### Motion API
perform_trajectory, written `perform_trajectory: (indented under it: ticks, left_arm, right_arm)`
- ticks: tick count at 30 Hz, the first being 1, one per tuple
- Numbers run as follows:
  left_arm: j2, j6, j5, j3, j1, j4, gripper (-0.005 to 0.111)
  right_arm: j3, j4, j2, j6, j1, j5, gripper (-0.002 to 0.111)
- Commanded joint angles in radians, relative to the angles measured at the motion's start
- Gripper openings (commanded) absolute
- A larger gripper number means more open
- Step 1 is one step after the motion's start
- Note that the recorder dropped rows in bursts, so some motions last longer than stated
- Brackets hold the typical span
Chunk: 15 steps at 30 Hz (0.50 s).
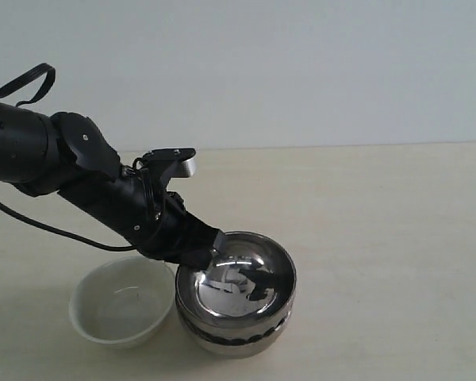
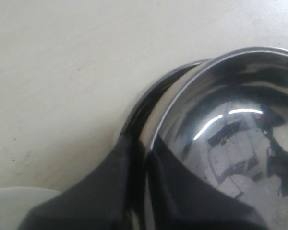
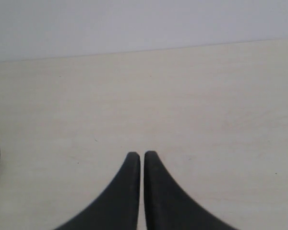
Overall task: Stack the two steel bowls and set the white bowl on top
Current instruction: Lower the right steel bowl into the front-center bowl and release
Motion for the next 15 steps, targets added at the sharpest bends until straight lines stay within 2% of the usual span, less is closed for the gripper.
perform_trajectory:
  ticks: [1, 2, 4, 15]
  left_arm:
    - [-0.003, 0.004, 0.013, 0.001, 0.003, 0.001, 0.037]
    - [-0.003, 0.004, 0.013, 0.001, 0.003, 0.001, 0.046]
    - [-0.003, 0.003, 0.021, 0.001, 0.003, 0.001, 0.049]
    - [-0.016, 0.003, 0.102, -0.032, 0.003, 0.001, 0.049]
  right_arm:
    - [-0.001, -0.008, -0.005, -0.001, 0.003, -0.007, 0.0]
    - [-0.001, -0.008, -0.005, -0.001, 0.003, -0.007, 0.0]
    - [-0.001, -0.008, -0.005, -0.001, 0.003, -0.007, 0.0]
    - [-0.001, -0.008, -0.005, -0.001, 0.003, -0.007, 0.0]
